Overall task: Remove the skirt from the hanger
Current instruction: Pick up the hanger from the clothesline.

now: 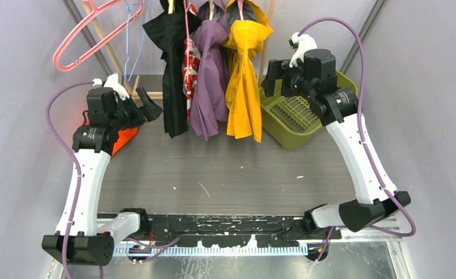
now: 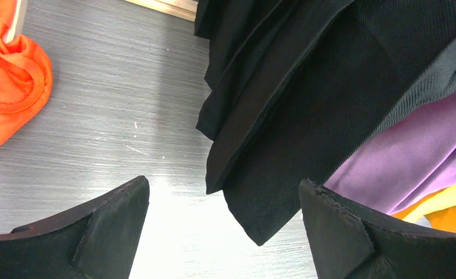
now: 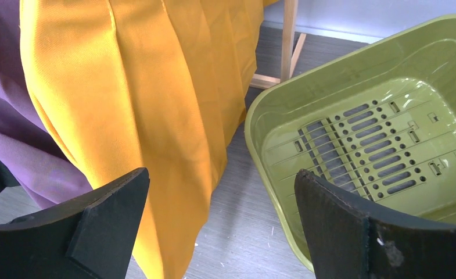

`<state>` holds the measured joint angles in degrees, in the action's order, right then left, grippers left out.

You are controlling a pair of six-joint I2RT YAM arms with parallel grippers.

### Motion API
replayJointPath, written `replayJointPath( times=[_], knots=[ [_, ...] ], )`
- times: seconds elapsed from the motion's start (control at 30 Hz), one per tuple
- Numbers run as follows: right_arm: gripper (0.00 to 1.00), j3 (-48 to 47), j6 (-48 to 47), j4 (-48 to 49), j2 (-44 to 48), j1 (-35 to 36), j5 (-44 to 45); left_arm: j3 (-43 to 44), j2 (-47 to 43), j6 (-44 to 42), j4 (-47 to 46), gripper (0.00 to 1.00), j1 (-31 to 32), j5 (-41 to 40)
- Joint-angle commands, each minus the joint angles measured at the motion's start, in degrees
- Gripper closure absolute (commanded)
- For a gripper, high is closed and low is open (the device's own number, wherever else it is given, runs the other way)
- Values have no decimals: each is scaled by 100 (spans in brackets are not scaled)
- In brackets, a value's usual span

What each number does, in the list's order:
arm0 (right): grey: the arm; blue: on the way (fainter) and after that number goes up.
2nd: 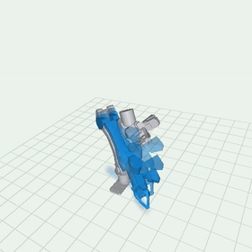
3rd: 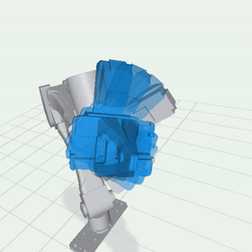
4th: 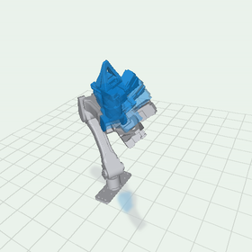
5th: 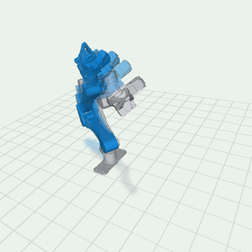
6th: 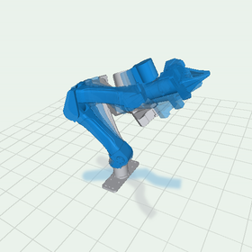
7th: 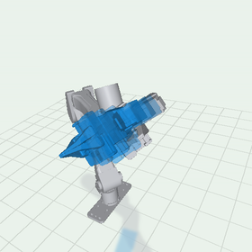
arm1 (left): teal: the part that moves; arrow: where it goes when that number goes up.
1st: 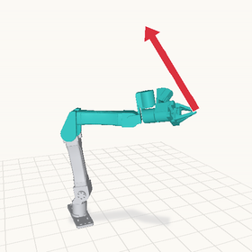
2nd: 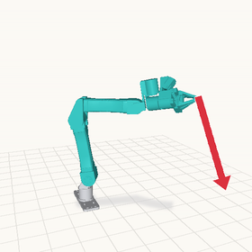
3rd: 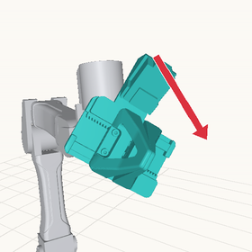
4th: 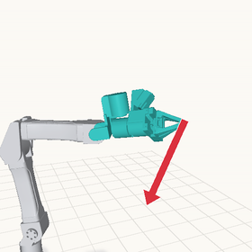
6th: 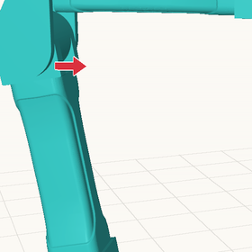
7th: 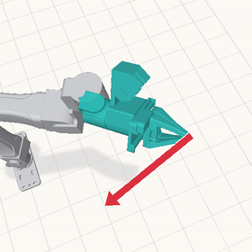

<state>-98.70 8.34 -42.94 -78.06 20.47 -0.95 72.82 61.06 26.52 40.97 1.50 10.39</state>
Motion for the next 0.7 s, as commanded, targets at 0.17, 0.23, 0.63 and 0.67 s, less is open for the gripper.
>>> replayJointPath(
  times=[0.17,0.23,0.63,0.67],
  knots=[
    [0,-982,109,-49,-285,17,248,53,73,-1130,-163,1,9,857],
    [0,-1323,139,-153,-478,33,288,138,128,-1229,-51,1,8,698],
    [7,-3863,251,-209,-1893,623,299,359,267,-1597,188,0,8,289],
    [8,-4054,229,-185,-1975,704,361,344,259,-1588,185,1,8,303]
  ],
)
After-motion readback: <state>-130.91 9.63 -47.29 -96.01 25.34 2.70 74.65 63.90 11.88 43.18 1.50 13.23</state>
